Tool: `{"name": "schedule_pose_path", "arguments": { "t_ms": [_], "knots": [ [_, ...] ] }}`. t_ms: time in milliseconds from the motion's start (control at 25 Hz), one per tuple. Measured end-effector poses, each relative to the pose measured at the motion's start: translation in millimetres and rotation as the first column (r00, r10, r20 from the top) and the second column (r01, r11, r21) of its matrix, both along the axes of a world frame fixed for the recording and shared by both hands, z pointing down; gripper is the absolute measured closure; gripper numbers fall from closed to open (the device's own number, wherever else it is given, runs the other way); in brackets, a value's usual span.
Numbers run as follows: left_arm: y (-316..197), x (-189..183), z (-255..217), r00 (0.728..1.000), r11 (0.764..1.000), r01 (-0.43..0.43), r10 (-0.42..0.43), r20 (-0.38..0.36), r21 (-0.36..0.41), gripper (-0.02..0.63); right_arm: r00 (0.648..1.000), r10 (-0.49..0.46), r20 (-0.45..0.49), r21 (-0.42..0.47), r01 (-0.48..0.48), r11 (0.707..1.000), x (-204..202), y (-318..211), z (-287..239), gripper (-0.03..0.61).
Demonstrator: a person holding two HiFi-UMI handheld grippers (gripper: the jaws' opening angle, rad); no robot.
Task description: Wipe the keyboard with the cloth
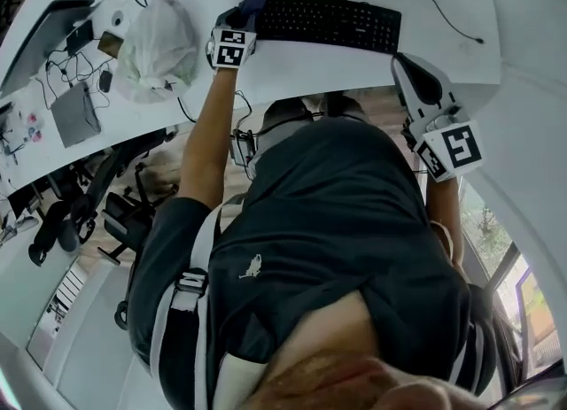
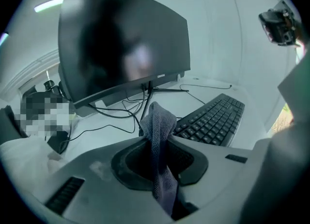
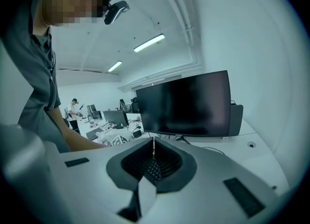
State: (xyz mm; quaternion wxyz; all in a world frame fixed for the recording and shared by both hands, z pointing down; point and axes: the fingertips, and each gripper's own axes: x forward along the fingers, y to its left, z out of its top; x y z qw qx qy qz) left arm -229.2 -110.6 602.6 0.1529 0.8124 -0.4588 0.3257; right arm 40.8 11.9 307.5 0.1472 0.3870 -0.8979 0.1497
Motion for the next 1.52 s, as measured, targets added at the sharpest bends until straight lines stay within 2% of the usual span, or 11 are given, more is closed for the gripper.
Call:
{"name": "schedule_pose_path", "arguments": {
  "t_ms": [200,480,560,720,840,920,1040,1200,1280,1400,1520],
  "knots": [
    [-18,11,31,0.999,0.999,-0.036,0.037,0.007,-0.025,0.566,0.998,0.026,-0.056,-0.028,-0.027,0.999,-17,11,5,0.568],
    [102,22,47,0.993,0.989,-0.106,0.099,-0.064,-0.107,0.566,0.997,0.049,-0.060,-0.048,-0.052,0.997,-42,11,7,0.568],
    [89,19,44,0.990,0.987,-0.134,0.130,-0.049,-0.090,0.566,0.997,0.043,-0.060,-0.047,-0.046,0.998,-50,10,7,0.568],
    [-4,8,17,0.990,0.989,-0.140,0.141,-0.013,0.034,0.566,0.998,0.020,-0.067,-0.050,-0.023,0.999,-65,15,9,0.568],
    [-49,9,18,0.990,0.990,-0.138,0.139,-0.004,0.024,0.566,0.997,0.032,-0.069,-0.071,-0.036,0.997,-66,21,18,0.568],
    [-33,20,23,0.989,0.990,-0.144,0.144,-0.024,0.004,0.566,0.997,0.052,-0.064,-0.089,-0.058,0.994,-63,25,24,0.568],
    [35,45,34,0.983,0.983,-0.181,0.182,-0.032,0.024,0.568,0.995,0.081,-0.060,-0.103,-0.087,0.991,-52,28,29,0.568],
    [95,74,36,0.964,0.966,-0.255,0.250,-0.086,-0.047,0.569,0.992,0.114,-0.056,-0.117,-0.120,0.986,-37,22,32,0.568],
    [75,81,22,0.958,0.960,-0.280,0.279,-0.065,-0.013,0.568,0.992,0.111,-0.052,-0.117,-0.116,0.986,-35,17,30,0.568],
    [3,83,-3,0.965,0.963,-0.259,0.262,-0.031,0.071,0.568,0.994,0.095,-0.049,-0.114,-0.100,0.988,-35,13,29,0.568],
    [-44,83,-1,0.969,0.969,-0.245,0.246,-0.015,0.034,0.568,0.995,0.088,-0.052,-0.120,-0.094,0.988,-32,11,32,0.568]
  ]
}}
